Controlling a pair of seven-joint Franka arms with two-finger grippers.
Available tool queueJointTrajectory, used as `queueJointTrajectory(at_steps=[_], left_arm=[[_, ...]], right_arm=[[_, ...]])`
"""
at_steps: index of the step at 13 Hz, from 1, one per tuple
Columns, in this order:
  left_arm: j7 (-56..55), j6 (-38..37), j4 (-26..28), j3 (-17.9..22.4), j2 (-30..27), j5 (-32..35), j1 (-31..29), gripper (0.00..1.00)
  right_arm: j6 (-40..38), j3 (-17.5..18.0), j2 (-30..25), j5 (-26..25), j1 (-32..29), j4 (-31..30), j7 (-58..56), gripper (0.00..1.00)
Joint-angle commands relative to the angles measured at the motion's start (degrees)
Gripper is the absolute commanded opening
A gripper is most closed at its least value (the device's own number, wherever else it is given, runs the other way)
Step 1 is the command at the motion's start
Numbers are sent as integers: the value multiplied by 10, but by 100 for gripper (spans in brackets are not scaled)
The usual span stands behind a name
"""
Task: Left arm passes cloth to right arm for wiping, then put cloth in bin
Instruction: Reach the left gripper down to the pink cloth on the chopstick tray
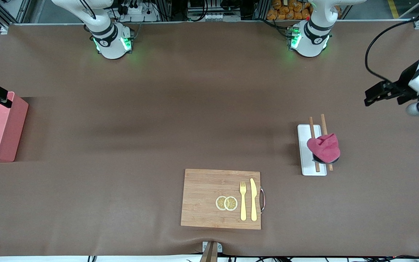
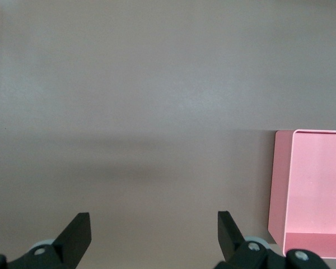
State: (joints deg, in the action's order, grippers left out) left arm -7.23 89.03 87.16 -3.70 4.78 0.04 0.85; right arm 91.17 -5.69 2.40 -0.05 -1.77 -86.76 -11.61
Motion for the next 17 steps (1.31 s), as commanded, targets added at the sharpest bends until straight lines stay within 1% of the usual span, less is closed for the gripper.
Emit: queueJointTrajectory(at_steps=[1,3,4,5,8,11,12,15,16,17], left_arm=[[6,70,77,4,-8,-5,2,100],[11,176,183,4,-33,-4,0,100],[15,224,223,4,-36,-3,-3,100],[14,265,250,4,-36,-2,-6,100],[6,343,281,4,-4,-1,-10,100],[-10,388,280,4,44,-2,-9,100],[-17,401,280,4,58,-1,-9,96],[-19,434,281,4,93,-1,-9,79],[-22,434,281,4,96,-1,-9,72],[-30,434,281,4,98,-1,-6,62]], right_arm=[[-6,6,2,2,-9,4,3,100],[-7,6,2,2,-9,4,3,100],[-7,6,2,2,-10,4,3,100],[-8,6,2,2,-9,4,3,100],[-9,6,2,2,-9,4,3,100],[-9,6,2,2,-8,4,3,100],[-9,6,2,2,-8,4,3,100],[-9,6,2,2,-8,4,3,100],[-9,6,2,2,-8,4,3,100],[-8,6,2,2,-8,4,3,100]])
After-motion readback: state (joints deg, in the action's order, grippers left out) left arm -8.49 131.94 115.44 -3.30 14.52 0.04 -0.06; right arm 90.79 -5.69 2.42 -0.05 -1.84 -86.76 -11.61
